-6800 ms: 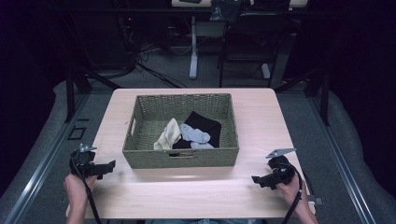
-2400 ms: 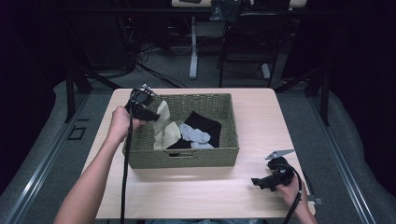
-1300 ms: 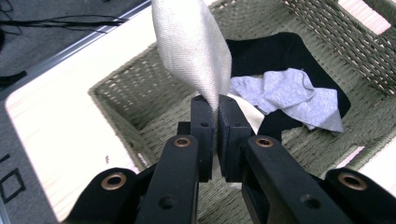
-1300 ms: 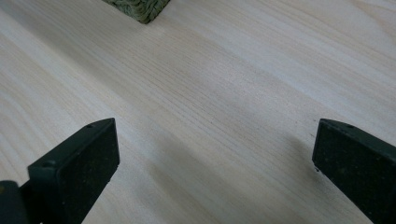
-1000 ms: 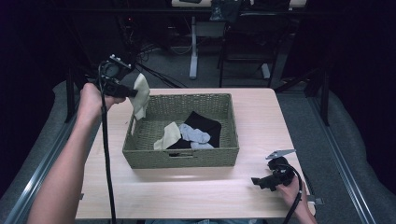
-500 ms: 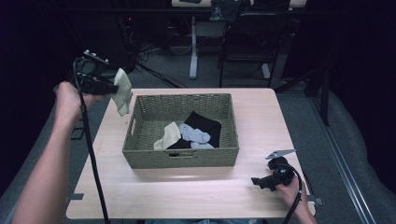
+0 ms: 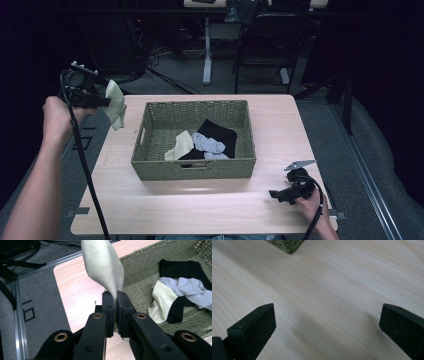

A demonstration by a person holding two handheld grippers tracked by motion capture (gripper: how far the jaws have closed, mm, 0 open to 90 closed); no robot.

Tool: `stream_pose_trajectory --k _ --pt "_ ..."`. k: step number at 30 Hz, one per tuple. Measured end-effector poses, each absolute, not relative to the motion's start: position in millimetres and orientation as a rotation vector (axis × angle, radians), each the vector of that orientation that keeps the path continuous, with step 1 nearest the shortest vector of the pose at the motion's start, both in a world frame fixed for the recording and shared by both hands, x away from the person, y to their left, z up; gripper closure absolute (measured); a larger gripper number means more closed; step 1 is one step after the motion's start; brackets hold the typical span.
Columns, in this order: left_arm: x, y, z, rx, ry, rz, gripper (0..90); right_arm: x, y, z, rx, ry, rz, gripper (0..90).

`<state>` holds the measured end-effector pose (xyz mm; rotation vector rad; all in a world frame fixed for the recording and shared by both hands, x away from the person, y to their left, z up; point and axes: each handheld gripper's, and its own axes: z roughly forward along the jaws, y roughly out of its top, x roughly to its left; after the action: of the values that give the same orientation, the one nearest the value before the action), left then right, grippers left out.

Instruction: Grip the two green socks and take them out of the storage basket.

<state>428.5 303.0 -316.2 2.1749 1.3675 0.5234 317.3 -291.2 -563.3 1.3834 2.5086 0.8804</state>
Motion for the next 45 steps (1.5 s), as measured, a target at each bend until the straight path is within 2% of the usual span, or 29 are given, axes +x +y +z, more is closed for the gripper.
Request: stream_pose_trajectory --k 23,45 --pt "432 326 -382 2.193 1.485 0.416 86.4 317 -291 -562 1.368 2.505 0.877 0.0" --pt "436 324 -458 2.228 1.555 0.275 86.3 317 -291 -562 1.373 2.509 0.87 0.1"
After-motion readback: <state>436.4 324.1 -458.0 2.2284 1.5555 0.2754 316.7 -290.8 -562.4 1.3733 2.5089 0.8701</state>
